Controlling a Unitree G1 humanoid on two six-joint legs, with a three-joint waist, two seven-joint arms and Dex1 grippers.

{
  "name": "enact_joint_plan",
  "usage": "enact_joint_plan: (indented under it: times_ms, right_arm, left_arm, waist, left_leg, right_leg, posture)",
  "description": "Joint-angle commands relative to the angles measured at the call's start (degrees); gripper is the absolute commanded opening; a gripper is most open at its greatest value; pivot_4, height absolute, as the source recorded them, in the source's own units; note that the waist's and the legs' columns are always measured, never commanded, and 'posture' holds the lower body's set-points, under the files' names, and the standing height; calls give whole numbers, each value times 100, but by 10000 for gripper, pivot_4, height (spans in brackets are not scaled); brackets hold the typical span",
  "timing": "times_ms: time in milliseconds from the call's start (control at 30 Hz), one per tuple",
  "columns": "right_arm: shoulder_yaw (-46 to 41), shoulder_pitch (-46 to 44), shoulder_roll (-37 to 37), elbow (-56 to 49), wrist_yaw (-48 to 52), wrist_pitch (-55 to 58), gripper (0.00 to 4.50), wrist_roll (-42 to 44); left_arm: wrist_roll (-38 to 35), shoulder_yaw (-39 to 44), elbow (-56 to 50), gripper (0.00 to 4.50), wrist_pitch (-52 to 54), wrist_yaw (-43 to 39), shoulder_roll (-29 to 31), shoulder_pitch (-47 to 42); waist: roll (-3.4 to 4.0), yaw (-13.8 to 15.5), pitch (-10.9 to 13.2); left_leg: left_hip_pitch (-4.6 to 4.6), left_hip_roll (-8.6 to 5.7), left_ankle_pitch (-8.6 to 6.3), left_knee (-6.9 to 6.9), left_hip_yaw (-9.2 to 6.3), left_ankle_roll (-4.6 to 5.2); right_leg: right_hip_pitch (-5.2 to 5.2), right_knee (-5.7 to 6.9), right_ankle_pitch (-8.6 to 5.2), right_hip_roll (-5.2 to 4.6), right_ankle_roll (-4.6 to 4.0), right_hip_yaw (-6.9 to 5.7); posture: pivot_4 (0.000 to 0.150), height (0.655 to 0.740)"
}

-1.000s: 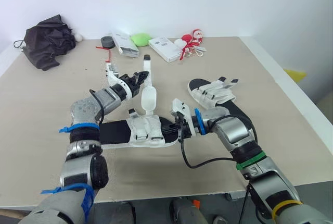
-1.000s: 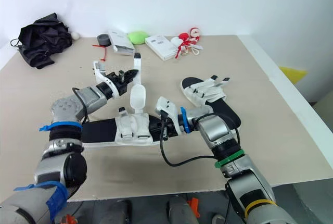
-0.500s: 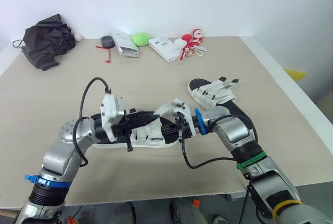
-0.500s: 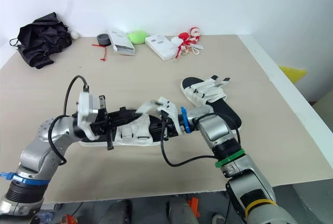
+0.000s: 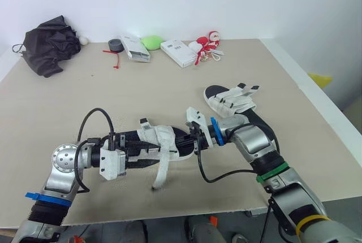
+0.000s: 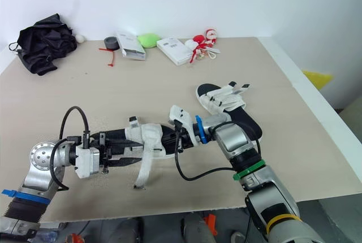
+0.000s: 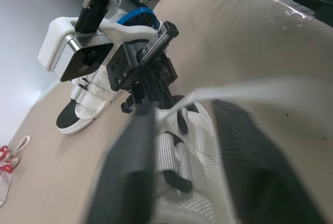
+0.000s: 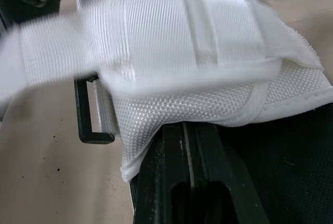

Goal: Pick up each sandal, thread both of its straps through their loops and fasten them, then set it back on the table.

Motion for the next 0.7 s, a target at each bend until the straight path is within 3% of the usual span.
enact_joint_plan:
  times_ms: [33, 133, 200, 333, 700]
  right_arm:
    - [394, 189, -97, 381, 6, 105, 0, -382]
    - [415, 183, -65, 379, -4, 120, 0, -366]
    - [427, 194, -58, 357, -2, 136, 0, -364]
    - [429, 214, -77, 307, 9, 172, 0, -349]
    - [389, 318, -167, 104, -42, 308, 0, -309]
  left_arm:
    - [-2500, 90, -1404, 19767, 4675, 636, 1487, 550]
    - [-4025, 177, -1866, 19767, 6492, 1180, 1961, 527]
    - [-4288, 210, -2102, 19767, 6881, 1312, 2034, 548]
    - [-3871, 107, -2471, 19767, 7114, 1558, 1941, 641]
    - [-2559, -484, -2536, 19767, 6818, 2144, 853, 218]
  waist:
    - [-24, -24, 9]
    - [-5, -23, 18]
    - [-9, -14, 21]
    - [-11, -10, 20]
    - [-19, 13, 14]
  left_leg:
    - [-2, 13, 0, 2, -2, 0]
    - [4, 13, -2, 1, -2, 1]
    - [5, 11, -2, 2, -5, 1]
    - [7, 11, -2, 2, -5, 1]
    - [7, 7, -3, 3, -5, -2]
  right_leg:
    - [-8, 15, -3, 12, -6, 1]
    - [-9, 23, -12, 11, -8, -1]
    - [-8, 29, -17, 10, -10, -2]
    - [-12, 35, -28, 16, -28, -3]
    - [-12, 39, -33, 18, -37, 4]
  posture:
    - [1500, 7380]
    - [1500, 7380]
    - [1500, 7380]
    - [1500, 7380]
    - [1500, 7380]
